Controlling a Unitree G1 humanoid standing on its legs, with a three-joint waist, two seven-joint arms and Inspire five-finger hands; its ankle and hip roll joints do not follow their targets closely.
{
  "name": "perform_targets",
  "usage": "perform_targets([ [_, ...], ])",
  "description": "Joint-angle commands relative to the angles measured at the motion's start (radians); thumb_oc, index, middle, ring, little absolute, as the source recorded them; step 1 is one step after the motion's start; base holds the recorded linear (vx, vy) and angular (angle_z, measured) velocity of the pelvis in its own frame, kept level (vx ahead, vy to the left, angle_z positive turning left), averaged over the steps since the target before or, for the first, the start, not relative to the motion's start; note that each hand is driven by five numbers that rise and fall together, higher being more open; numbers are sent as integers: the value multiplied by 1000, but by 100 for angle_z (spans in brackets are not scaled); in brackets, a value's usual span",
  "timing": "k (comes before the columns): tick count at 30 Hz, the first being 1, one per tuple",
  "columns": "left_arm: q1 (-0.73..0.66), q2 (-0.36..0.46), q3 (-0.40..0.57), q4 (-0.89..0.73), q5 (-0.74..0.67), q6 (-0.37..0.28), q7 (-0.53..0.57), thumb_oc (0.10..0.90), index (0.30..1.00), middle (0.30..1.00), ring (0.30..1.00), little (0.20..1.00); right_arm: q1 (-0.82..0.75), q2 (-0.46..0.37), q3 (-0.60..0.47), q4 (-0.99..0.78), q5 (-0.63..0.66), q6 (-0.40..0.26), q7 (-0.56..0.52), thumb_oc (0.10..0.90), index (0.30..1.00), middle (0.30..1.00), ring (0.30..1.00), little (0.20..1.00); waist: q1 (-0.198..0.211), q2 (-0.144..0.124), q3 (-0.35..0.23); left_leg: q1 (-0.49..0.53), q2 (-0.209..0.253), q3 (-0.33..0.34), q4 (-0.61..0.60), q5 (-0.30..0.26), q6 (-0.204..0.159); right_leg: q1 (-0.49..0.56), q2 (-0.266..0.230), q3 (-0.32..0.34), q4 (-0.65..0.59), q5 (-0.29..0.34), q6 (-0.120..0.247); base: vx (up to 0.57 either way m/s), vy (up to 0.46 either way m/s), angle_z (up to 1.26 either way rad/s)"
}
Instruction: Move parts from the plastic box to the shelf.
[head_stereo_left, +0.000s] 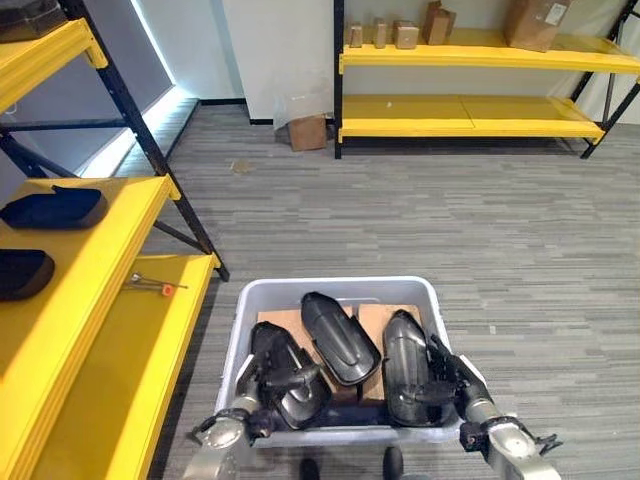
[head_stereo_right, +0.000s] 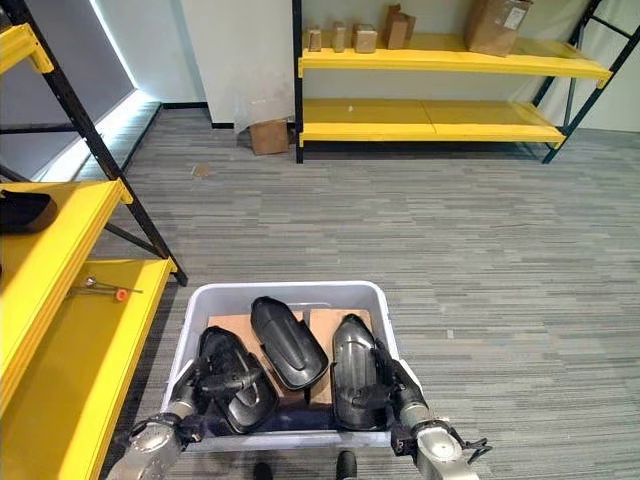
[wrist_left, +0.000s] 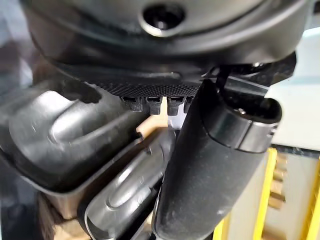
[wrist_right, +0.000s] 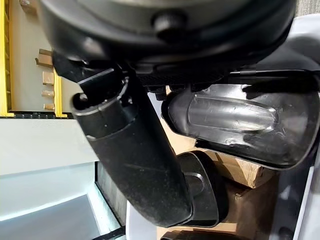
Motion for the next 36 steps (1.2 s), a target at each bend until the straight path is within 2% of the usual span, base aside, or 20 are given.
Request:
perform_targets([
  [1, -71, 13, 0, -98, 32, -72, -44, 900, 1000, 1000, 1000, 1000, -102, -46, -51, -90, -38, -99, -27, 900, 1000, 1000, 1000, 1000, 31, -47, -37, 8, 67, -9, -4, -10, -49, -14, -105, -10, 49, 30, 87, 0, 0, 0],
  [5, -77, 13, -4, -103, 24, -74, -48, 900, 1000, 1000, 1000, 1000, -138, -48, -43, -75, -43, -105, -37, 900, 1000, 1000, 1000, 1000, 35, -48, -24, -9, 74, -12, -4, -2, -55, -23, -101, -23, 36, 33, 85, -24, -23, 3],
  [10, -101, 17, -24, -108, -1, -88, -41, 900, 1000, 1000, 1000, 1000, -219, -37, 17, -11, -38, -104, -48, 900, 1000, 1000, 1000, 1000, 40, -46, 3, -64, 84, -20, -4, 18, -66, -55, -95, -44, 8, 50, 85, -76, -39, 8],
  [13, -138, 22, -48, -133, -27, -100, -31, 900, 1000, 1000, 1000, 1000, -314, -26, 83, 69, -20, -98, -47, 900, 1000, 1000, 1000, 1000, 53, -37, 33, -127, 91, -29, -4, 42, -76, -108, -94, -57, 2, 64, 82, -106, -31, 6],
  [17, -177, 23, -73, -153, -39, -111, -28, 900, 1000, 1000, 1000, 1000, -395, -17, 153, 122, -24, -90, -40, 900, 1000, 1000, 1000, 1000, 65, -27, 59, -161, 94, -39, -4, 56, -84, -131, -94, -73, -2, 70, 79, -31, -35, 15],
  [22, -210, 23, -90, -178, -55, -119, -23, 900, 1000, 1000, 1000, 1000, -470, -2, 194, 184, -18, -84, -44, 900, 1000, 1000, 1000, 1000, 76, -15, 90, -192, 96, -48, -4, 67, -88, -158, -98, -76, 3, 73, 77, -25, -14, 10],
  [26, -237, 17, -117, -187, -60, -124, -16, 900, 1000, 1000, 1000, 1000, -518, 16, 218, 242, -8, -80, -53, 900, 1000, 1000, 1000, 1000, 87, -1, 119, -213, 92, -58, -4, 73, -88, -179, -104, -80, 16, 71, 73, -5, -11, 5],
  [27, -261, 10, -136, -187, -68, -128, -9, 900, 1000, 1000, 1000, 1000, -555, 23, 225, 300, 6, -78, -66, 900, 1000, 1000, 1000, 1000, 95, 13, 141, -231, 89, -63, -4, 79, -87, -200, -110, -80, 29, 68, 72, -14, 1, 5],
  [30, -269, 9, -144, -193, -73, -129, -4, 900, 1000, 1000, 1000, 1000, -587, 31, 219, 345, 28, -79, -74, 900, 1000, 1000, 1000, 1000, 103, 24, 154, -245, 87, -67, -4, 83, -87, -216, -113, -82, 39, 66, 72, 0, -2, 1],
  [31, -278, 9, -158, -203, -79, -128, 2, 900, 1000, 1000, 1000, 1000, -636, 41, 205, 429, 68, -81, -90, 900, 1000, 1000, 1000, 1000, 119, 40, 169, -265, 83, -72, -4, 88, -87, -234, -117, -83, 43, 68, 72, 0, 0, 0],
  [36, -292, 9, -183, -209, -78, -123, 4, 900, 1000, 1000, 1000, 1000, -733, 34, 198, 548, 99, -79, -108, 900, 1000, 1000, 1000, 1000, 142, 65, 192, -287, 83, -78, -4, 92, -89, -257, -119, -89, 53, 63, 70, 8, -4, 3],
])
